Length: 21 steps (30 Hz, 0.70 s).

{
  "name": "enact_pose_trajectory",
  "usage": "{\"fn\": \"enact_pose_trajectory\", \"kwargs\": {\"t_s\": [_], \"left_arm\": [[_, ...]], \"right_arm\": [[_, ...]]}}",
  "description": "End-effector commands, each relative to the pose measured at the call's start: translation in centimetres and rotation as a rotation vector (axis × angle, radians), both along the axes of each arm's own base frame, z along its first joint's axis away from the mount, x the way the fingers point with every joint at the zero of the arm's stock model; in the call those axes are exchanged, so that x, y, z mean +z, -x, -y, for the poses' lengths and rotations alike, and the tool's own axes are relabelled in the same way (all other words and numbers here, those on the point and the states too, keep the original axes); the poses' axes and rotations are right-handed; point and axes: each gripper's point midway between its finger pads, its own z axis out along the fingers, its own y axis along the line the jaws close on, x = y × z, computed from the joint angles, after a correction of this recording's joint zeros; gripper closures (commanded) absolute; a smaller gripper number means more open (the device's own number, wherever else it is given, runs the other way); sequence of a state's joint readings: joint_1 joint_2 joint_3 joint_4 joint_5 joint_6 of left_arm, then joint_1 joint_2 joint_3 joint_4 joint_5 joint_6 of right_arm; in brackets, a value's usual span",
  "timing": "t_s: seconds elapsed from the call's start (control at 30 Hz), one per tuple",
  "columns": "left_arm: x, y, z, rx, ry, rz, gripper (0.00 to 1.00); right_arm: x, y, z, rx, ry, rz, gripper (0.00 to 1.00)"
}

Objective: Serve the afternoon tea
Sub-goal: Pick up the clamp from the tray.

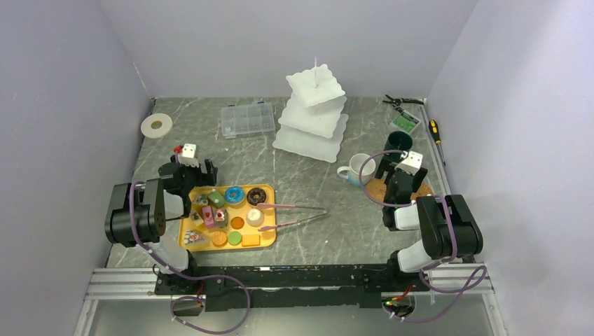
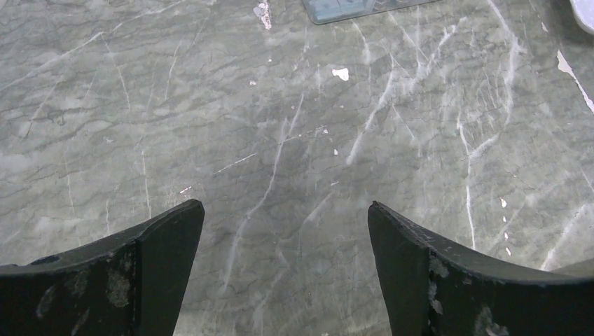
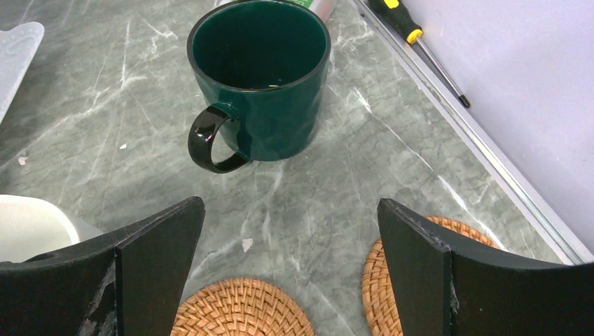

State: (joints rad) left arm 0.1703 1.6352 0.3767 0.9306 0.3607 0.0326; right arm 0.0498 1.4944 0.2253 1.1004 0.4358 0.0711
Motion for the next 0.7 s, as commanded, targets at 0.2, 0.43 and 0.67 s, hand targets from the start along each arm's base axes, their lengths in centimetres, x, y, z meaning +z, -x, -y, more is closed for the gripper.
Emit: {"fn": "enact_pose_trajectory", "kwargs": {"t_s": [0.2, 0.43, 0.67], "left_arm": [[1.4, -0.8, 0.1, -0.013, -0.005, 0.054, 0.06], [1.3, -0.8, 0.1, -0.012, -0.005, 0.051, 0.06], [1.6, -0.7, -0.4, 0.015, 0.016, 0.046, 0.06]], "right_arm": [[1.9, -0.8, -0.2, 0.008, -0.013, 0.074, 0.0], [1.8, -0.9, -0.3, 0.014, -0.023, 0.068, 0.0], [2.7, -1.1, -0.6, 0.037, 0.001, 0.069, 0.0]]}}
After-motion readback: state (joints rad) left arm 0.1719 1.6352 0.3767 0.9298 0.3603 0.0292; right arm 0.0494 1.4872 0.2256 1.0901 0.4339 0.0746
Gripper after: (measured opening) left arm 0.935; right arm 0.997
